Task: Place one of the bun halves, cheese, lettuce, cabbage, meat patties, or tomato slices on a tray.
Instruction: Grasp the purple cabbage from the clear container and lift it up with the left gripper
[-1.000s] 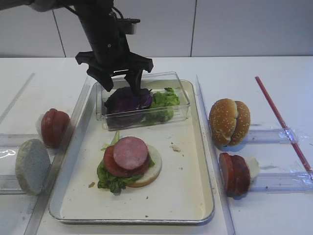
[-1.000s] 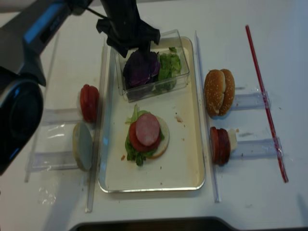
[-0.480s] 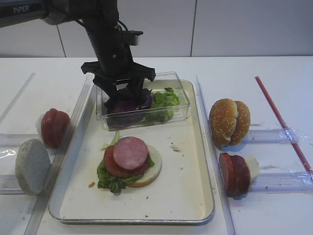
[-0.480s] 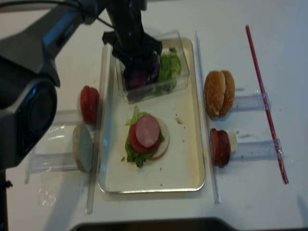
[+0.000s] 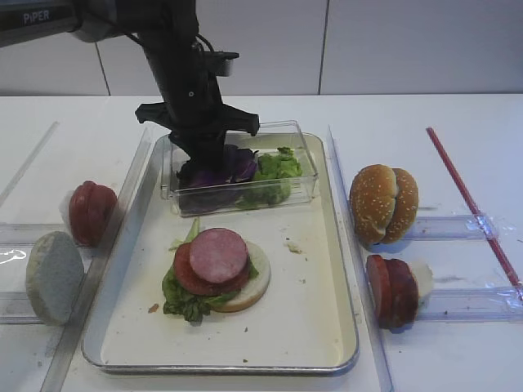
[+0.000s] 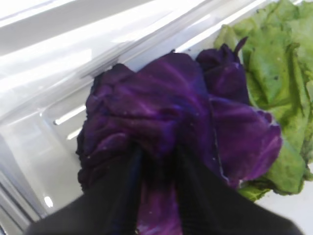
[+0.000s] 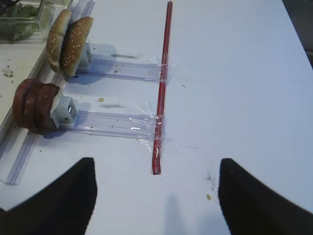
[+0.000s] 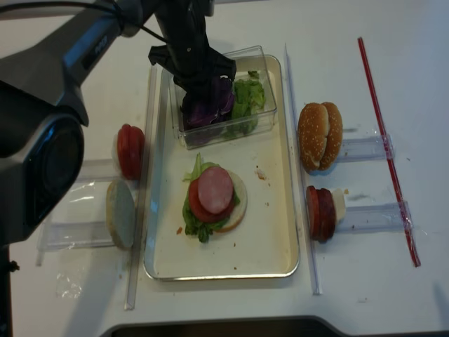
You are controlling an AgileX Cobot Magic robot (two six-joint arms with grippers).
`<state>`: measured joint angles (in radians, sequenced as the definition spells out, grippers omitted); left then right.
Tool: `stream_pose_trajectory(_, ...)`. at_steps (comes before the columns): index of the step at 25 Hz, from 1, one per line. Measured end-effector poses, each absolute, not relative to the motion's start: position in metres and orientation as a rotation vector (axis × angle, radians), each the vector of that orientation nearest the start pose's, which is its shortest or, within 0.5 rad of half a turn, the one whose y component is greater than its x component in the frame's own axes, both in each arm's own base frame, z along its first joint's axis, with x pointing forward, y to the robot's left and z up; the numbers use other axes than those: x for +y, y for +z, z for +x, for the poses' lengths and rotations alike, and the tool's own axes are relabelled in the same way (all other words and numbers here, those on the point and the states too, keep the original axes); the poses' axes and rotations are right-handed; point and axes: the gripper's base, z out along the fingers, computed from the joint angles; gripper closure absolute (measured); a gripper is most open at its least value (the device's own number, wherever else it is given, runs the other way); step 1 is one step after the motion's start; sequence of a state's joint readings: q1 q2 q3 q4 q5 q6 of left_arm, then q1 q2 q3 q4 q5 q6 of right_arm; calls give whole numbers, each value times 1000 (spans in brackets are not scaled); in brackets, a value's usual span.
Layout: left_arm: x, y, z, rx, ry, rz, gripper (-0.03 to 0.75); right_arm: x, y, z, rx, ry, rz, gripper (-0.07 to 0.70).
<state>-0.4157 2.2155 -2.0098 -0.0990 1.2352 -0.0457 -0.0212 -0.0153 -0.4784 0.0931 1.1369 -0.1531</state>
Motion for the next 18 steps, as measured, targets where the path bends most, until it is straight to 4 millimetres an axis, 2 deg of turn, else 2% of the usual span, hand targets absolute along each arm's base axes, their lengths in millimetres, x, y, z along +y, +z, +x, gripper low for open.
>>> stream_pose_trajectory(8,-198,229,428,2901,-215,509,656,8,265,-8,2118,10,-148,101)
stream_pose_trajectory(13,-198,230,428,2899,-216,509,665,8,265,-8,2118,10,-148,101)
stream_pose_trajectory(18,-196,246,424,2864,-220,506,669,8,265,-8,2118,10,-148,101)
